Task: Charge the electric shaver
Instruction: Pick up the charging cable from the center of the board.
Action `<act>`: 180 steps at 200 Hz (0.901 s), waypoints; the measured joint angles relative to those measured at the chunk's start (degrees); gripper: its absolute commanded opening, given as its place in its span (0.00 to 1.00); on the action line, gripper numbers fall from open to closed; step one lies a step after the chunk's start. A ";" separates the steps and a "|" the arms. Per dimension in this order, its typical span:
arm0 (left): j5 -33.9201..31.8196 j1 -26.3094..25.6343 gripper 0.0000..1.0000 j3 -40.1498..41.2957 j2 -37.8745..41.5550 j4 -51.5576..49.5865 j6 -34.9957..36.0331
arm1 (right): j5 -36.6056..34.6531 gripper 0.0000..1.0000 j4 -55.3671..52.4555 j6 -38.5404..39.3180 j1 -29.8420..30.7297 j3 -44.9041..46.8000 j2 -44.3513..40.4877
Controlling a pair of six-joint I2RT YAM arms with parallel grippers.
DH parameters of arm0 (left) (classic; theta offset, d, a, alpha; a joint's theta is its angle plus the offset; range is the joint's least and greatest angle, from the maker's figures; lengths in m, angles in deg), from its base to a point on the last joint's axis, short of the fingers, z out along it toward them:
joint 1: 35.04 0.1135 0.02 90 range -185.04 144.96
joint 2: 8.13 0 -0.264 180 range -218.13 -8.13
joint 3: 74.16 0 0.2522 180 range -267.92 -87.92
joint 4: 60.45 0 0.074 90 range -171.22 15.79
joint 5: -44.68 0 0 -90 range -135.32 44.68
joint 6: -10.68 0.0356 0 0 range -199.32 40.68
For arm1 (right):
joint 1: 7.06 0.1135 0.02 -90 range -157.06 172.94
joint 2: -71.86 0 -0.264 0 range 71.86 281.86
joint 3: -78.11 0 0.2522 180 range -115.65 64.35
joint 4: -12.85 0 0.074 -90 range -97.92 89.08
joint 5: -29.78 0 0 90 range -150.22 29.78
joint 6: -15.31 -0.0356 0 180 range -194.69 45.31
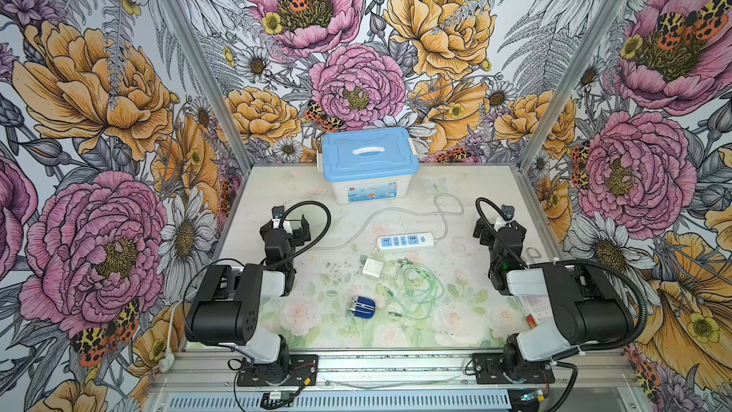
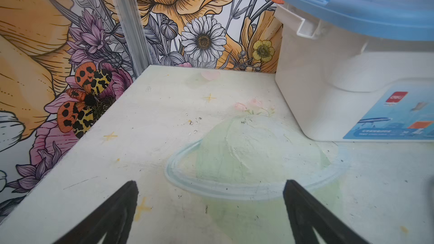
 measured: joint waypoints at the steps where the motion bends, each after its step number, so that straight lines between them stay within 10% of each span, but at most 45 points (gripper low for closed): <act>1: 0.00 0.00 0.99 0.00 0.00 0.00 0.00 | 0.00 1.00 0.00 0.00 0.00 0.00 0.00; 180: -0.02 0.00 0.97 0.00 0.00 -0.02 -0.07 | 3.85 0.86 -0.07 -0.50 -2.23 0.00 0.00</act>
